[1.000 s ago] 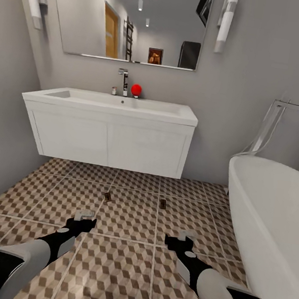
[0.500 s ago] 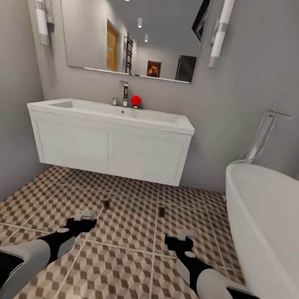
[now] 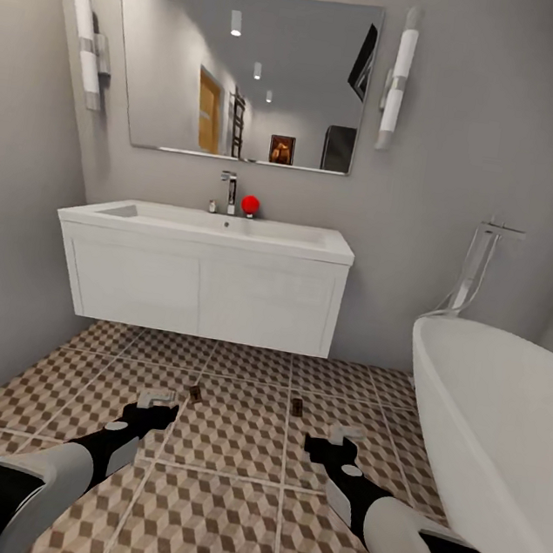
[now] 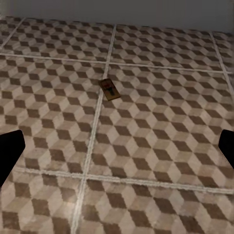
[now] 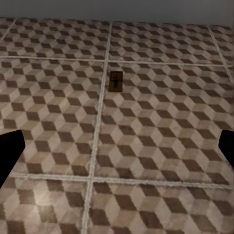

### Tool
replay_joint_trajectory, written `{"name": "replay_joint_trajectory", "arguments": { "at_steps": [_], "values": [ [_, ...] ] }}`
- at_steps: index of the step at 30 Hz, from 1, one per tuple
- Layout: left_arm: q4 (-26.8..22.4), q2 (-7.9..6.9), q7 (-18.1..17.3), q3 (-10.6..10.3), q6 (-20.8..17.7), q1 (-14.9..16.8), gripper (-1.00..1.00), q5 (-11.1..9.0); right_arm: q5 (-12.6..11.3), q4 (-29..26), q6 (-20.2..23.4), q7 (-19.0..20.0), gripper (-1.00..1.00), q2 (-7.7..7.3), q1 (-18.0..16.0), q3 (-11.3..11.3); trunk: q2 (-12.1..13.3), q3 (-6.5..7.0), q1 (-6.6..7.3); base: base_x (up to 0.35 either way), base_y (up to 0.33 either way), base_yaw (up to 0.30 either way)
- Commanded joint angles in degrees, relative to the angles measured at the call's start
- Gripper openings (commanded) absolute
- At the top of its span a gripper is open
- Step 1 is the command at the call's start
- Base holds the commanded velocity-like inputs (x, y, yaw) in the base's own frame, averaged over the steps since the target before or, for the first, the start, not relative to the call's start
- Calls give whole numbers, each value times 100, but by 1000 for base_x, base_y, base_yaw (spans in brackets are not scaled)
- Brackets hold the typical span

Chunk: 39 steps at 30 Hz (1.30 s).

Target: Take the four mousetraps from the cabinet in the bathroom and place them on the bathroom floor. Make sure all four end up on the same floor surface, and ensure that at least two of them are either under or directly next to the same bathroom sink.

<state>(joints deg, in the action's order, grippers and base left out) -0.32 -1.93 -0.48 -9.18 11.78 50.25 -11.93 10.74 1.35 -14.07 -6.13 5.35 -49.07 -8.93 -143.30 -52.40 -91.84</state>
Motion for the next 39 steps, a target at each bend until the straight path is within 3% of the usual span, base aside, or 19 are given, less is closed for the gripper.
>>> {"name": "replay_joint_trajectory", "arguments": {
  "at_steps": [1,6,39],
  "values": [
    [6,0,-5,-49,18,3,100,-57,60,15,-25,-28,100,1,-6,-47,-1,17,3,0,0,0],
    [6,0,-5,-49,15,3,100,-61,60,15,-25,-28,100,1,-6,-44,7,128,17,0,0,0],
    [6,-4,-5,-49,1,3,100,-71,60,15,-25,-28,100,0,-6,-47,1331,720,742,0,0,0]
  ]
}}
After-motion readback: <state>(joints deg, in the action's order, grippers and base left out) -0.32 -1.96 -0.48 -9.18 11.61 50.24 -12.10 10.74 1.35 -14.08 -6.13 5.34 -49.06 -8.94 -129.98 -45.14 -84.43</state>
